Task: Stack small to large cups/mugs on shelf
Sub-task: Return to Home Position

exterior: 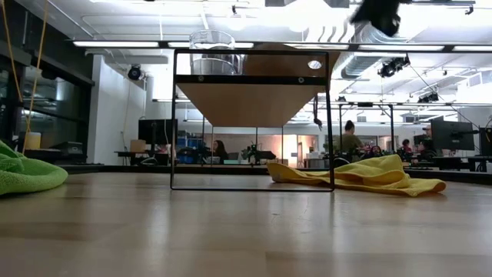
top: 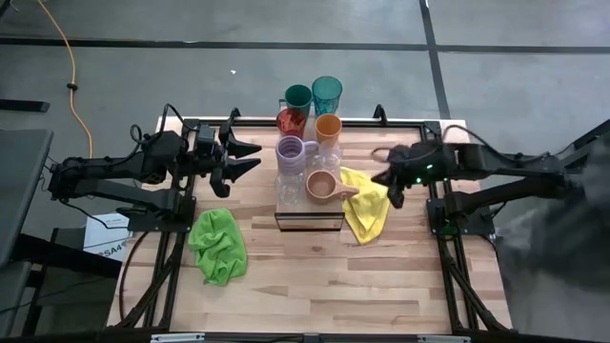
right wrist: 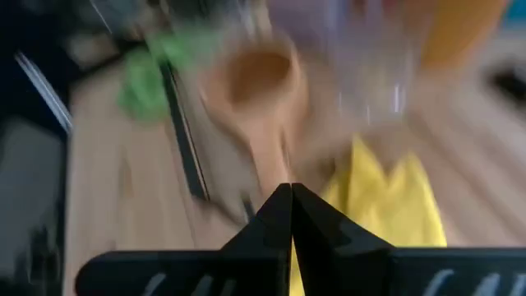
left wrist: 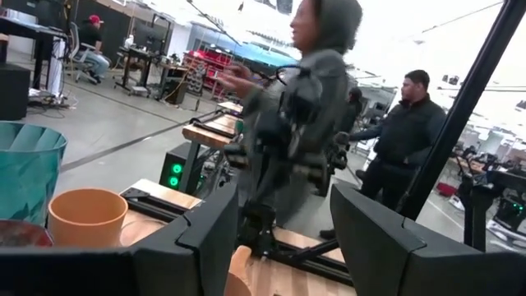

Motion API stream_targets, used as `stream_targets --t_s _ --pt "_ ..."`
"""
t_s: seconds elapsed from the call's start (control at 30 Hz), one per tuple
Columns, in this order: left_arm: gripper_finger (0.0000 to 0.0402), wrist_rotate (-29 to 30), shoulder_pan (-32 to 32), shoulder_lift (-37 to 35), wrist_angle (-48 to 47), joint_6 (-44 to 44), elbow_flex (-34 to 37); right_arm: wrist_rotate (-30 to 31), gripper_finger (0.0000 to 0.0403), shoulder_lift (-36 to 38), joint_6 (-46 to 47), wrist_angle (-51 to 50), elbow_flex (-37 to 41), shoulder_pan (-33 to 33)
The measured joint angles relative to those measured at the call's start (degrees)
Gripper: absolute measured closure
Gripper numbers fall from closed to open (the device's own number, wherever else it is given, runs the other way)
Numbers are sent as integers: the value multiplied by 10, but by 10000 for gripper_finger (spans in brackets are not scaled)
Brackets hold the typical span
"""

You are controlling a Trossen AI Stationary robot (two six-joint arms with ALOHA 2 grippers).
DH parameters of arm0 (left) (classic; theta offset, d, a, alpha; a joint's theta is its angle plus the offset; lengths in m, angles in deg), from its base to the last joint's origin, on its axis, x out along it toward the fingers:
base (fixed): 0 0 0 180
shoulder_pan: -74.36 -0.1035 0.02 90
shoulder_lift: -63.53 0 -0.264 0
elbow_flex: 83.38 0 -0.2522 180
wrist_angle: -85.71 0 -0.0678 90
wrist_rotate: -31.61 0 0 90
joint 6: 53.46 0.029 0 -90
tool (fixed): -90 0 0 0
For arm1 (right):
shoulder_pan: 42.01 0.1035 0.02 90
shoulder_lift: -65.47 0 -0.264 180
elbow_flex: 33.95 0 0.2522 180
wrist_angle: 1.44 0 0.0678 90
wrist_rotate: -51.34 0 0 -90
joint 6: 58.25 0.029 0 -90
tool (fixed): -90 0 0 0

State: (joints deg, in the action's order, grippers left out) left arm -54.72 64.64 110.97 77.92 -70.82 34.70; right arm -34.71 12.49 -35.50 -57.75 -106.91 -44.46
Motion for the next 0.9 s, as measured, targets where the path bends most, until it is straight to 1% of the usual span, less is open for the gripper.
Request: stream_targets --t_s 0.1,0.23,0.33,0.47,0.67,0.9 --pt "220 0 0 0 4 0 0 -8 403 15 -30 97 0 -18" --pt "220 -5 0 0 15 1 0 -69 403 18 -65 230 0 -43" --pt "220 -20 0 0 16 1 0 -103 403 18 -78 282 0 -60" --pt "220 -22 0 0 16 4 0 -107 403 24 -76 267 1 -76" --pt "220 -22 0 -9 11 6 0 -110 403 54 -67 219 2 -78" --pt "220 -18 0 -19 11 6 0 -88 403 100 -63 219 1 -78"
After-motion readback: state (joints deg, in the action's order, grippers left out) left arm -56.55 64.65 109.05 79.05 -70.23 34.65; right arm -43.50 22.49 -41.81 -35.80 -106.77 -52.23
